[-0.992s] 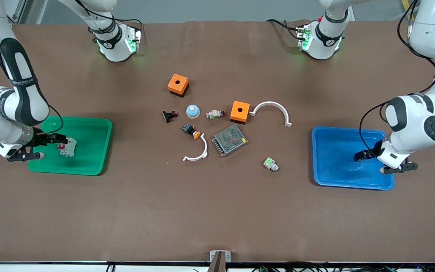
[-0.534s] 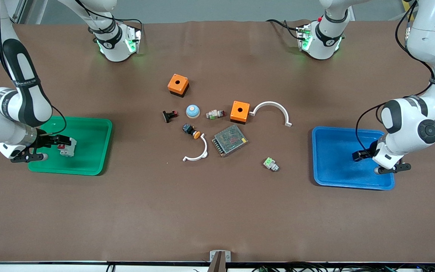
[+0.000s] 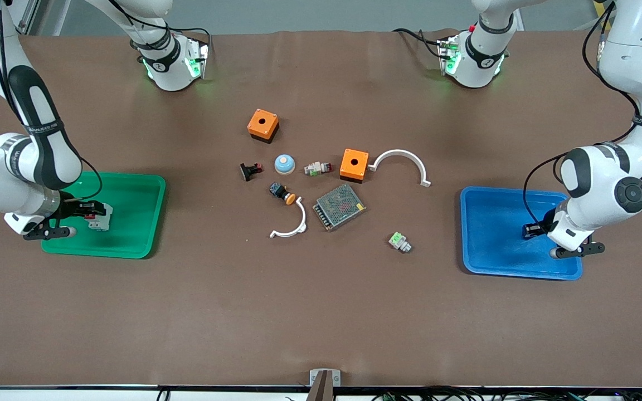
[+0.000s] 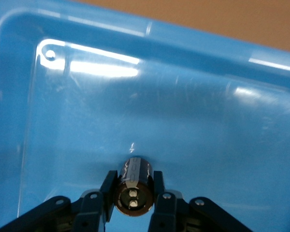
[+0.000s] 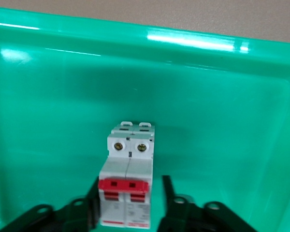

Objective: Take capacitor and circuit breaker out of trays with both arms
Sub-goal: 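Grasp the white breaker with the right gripper while the left gripper grasps the capacitor, then carry the breaker with the right gripper while the left gripper carries the capacitor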

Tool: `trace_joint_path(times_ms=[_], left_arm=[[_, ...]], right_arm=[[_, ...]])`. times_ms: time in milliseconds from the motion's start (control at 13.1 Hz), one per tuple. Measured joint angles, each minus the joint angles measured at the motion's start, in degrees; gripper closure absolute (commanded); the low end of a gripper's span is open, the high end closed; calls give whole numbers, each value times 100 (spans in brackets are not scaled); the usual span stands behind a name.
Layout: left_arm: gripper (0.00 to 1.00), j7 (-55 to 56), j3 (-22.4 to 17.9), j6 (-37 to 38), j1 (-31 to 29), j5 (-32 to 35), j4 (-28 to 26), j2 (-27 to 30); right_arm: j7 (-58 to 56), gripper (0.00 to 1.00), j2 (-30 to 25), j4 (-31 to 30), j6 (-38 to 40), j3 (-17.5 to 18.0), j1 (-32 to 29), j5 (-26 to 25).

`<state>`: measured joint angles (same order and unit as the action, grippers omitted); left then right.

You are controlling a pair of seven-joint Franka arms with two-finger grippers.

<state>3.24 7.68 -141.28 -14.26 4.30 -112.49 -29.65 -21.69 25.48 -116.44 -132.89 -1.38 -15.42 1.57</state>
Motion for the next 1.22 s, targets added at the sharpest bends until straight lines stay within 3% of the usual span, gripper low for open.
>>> trace_joint_path(times_ms=[229,611,992,1221], left_arm=[[100,168,334,117,3,0,122,281],[100,1659,1300,648,88,0,79,660],[100,3438,1459,652,1053,0,-53,600],[100,4139,1458,651,1435,0,-78,414]], right_arm=[[85,81,-3,6,53,6,8,15],[214,87,-171,297,675,43,140,45],[2517,86,-339,806,1002,119,1736,164],[3153,86,-337,846,991,127,2693,684]])
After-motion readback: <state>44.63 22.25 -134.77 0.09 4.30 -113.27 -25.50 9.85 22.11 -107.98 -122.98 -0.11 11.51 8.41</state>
